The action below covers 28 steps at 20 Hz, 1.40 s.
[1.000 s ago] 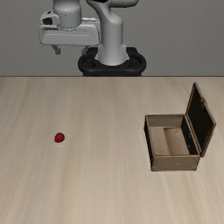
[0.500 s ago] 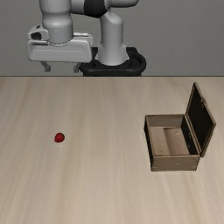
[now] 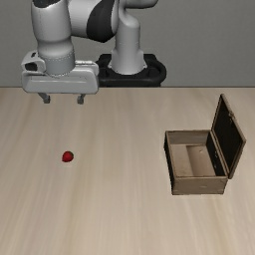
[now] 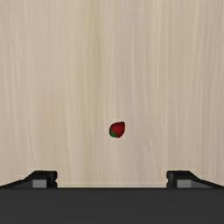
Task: Pick up the strawberry and place it in the box
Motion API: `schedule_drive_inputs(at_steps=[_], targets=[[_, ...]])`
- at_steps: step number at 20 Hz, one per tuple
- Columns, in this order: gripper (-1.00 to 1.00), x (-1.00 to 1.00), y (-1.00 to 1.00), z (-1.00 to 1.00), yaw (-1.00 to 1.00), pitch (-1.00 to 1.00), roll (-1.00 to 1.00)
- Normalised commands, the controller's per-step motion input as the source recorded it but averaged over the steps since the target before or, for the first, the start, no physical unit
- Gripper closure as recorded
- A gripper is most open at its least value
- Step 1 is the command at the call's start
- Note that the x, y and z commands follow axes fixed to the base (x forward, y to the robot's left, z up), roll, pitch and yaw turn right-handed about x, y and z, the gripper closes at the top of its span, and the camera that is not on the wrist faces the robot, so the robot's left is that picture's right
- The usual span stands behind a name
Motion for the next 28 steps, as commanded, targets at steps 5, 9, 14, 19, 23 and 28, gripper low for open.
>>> schedule_drive_inputs(at_steps=[5, 9, 14, 19, 23, 28], targets=[[-1.00, 0.00, 0.00, -1.00, 0.00, 0.00, 0.00], [-1.00, 0.00, 0.00, -1.00, 0.00, 0.00, 0.00], [-1.00, 0.00, 0.00, -1.00, 0.00, 0.00, 0.00], [-1.00, 0.00, 0.00, -1.00, 0.00, 0.00, 0.00], [1.00, 0.00, 0.00, 0.00, 0.00, 0.00, 0.00], [1.00, 0.00, 0.00, 0.00, 0.00, 0.00, 0.00]])
